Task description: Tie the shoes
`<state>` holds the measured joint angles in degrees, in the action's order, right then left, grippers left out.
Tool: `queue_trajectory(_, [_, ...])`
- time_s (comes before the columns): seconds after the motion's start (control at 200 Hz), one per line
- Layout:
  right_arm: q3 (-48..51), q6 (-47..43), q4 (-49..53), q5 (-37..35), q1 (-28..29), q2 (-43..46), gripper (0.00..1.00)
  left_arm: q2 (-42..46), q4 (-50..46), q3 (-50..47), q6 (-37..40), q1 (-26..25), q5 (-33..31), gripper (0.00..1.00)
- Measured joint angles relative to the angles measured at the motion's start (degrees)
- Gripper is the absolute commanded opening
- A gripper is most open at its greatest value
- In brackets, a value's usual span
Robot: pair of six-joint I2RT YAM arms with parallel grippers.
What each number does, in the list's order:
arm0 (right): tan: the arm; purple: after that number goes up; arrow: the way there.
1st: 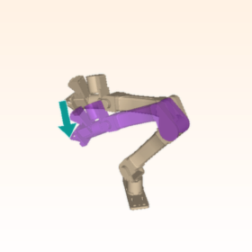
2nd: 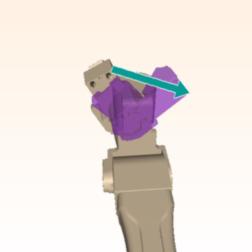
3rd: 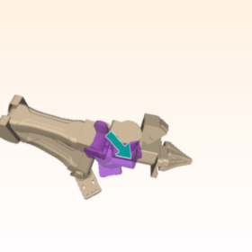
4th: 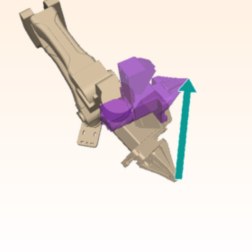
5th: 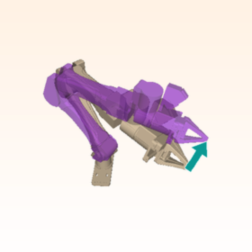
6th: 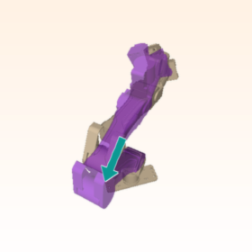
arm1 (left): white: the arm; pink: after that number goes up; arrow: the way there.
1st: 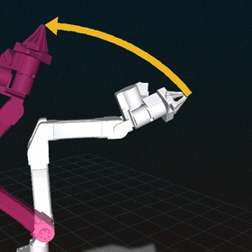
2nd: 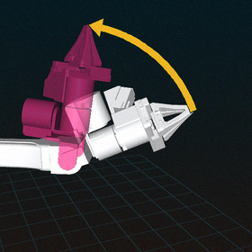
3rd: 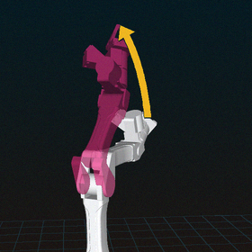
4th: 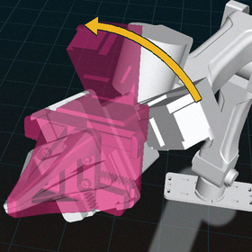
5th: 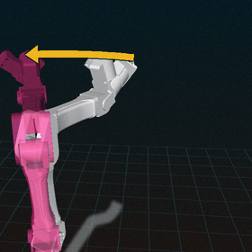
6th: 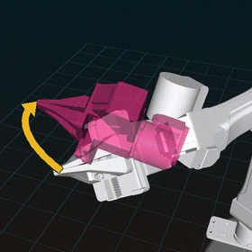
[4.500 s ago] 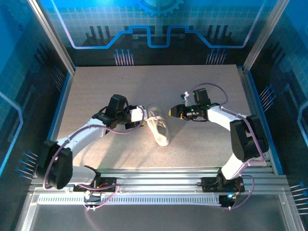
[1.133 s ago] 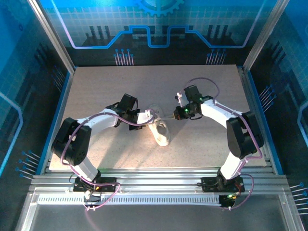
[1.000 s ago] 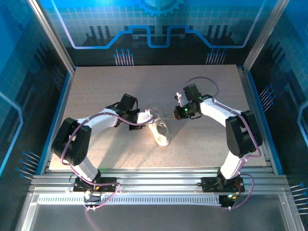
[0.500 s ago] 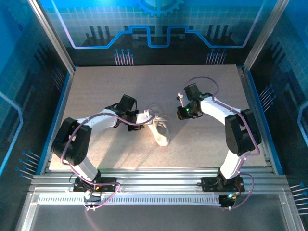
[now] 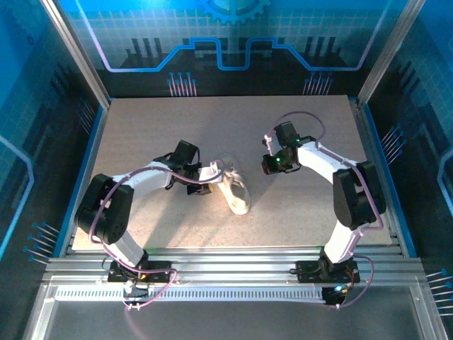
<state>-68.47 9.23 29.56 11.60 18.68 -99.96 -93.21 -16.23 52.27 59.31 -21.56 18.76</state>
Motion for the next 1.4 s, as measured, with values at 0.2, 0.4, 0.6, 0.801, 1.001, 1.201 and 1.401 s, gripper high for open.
queue_trajectory(0.2, [-1.09, 2.27, -2.43, 4.04, 0.72, 5.49, 0.41, 8.31, 3.54, -4.07, -3.96, 1.62, -0.15, 0.59])
queue_trajectory(0.4, [-4.02, 7.65, -4.13, 7.78, 5.05, 3.65, 0.55, 14.25, 8.11, -7.89, -6.86, 2.60, 1.42, 0.54])
queue_trajectory(0.6, [-5.09, 14.40, -5.18, 9.60, 8.81, -1.75, 0.57, 13.42, 13.46, -9.29, -8.85, 2.38, 4.00, 0.52])
queue_trajectory(0.801, [-5.81, 18.29, -5.20, 11.04, 8.68, -5.64, 0.54, 8.63, 17.40, -8.59, -9.51, 0.52, 4.92, 0.45])
queue_trajectory(1.001, [-6.16, 19.67, -5.35, 11.56, 8.68, -5.84, 0.45, 5.38, 19.39, -7.37, -9.46, -0.72, 5.09, 0.44])
queue_trajectory(1.201, [-7.04, 20.37, -5.70, 12.59, 8.68, -6.19, 0.38, 5.01, 20.28, -6.58, -9.27, -0.74, 5.07, 0.43])
queue_trajectory(1.401, [-7.32, 20.59, -6.10, 13.16, 8.70, -7.08, 0.45, 3.39, 20.90, -4.87, -8.72, -0.74, 5.09, 0.39])
